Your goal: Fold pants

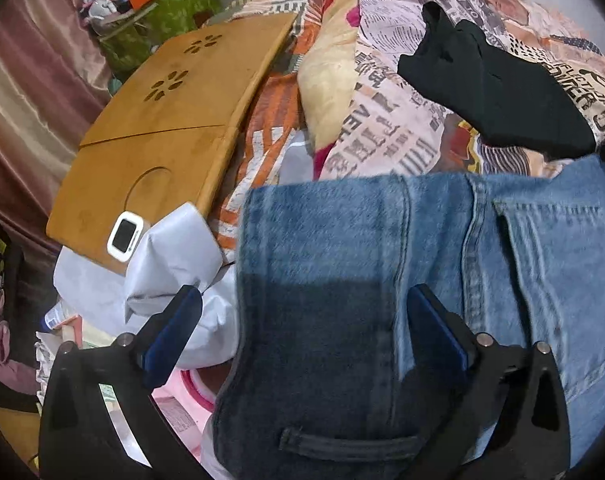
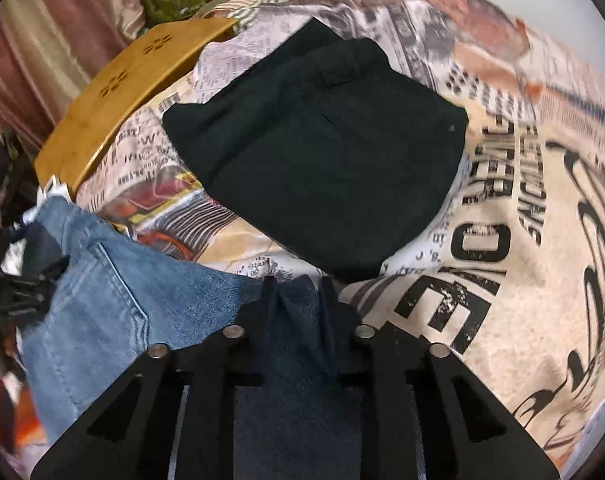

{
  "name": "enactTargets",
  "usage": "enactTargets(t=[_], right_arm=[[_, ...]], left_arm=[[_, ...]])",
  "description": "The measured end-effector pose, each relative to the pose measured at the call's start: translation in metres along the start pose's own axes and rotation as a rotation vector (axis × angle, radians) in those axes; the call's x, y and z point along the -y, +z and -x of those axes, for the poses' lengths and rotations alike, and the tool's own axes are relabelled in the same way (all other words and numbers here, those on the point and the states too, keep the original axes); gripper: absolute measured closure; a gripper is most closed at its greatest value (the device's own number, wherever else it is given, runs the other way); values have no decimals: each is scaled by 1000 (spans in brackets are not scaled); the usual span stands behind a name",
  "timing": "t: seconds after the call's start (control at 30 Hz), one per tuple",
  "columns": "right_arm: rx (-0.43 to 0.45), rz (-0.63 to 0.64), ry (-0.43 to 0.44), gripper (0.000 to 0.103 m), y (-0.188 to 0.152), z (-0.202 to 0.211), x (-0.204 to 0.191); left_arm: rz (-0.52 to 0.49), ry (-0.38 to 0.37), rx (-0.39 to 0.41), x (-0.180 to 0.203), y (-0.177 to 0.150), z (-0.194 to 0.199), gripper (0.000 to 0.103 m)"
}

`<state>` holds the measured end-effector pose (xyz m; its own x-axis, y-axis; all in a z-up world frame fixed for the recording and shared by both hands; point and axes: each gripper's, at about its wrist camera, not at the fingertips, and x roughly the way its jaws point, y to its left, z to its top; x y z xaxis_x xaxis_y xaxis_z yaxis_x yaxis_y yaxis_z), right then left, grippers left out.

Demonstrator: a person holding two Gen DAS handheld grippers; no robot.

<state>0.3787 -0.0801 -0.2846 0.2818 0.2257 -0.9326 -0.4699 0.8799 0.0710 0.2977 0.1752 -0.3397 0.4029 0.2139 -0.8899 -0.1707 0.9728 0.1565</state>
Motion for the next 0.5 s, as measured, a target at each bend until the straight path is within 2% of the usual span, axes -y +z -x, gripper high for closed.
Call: enactTargets(t=[0.13,0.17,0.23,0.3,0.33,0.37,0.47,0.5], right_arm=[[-12,-22,-26,88,1,7,1],[-6,-23,-42,85,0,13,0],[0,-17,-55,78,-3,23,-2],[24,2,-36,60,-13,41,-6],[41,13,-37,55,-17,49,-7],[58,27,-43,52,-23,57,-10],[75,55,-46,52,-46,75,-16],[72,60,-43,51,-56,80,-17]], left_arm=[[9,7,-5,-8,-9,8,0],[10,10,-10,-10,-9,11,0],[13,23,-9,-15,-10,22,0],[18,57,3,-20,-12,33,0],[28,60,9,-24,-14,41,0],[46,47,10,-29,-16,46,0],[138,-68,-26,-43,-29,55,0],[153,-85,-32,-44,-32,57,0]])
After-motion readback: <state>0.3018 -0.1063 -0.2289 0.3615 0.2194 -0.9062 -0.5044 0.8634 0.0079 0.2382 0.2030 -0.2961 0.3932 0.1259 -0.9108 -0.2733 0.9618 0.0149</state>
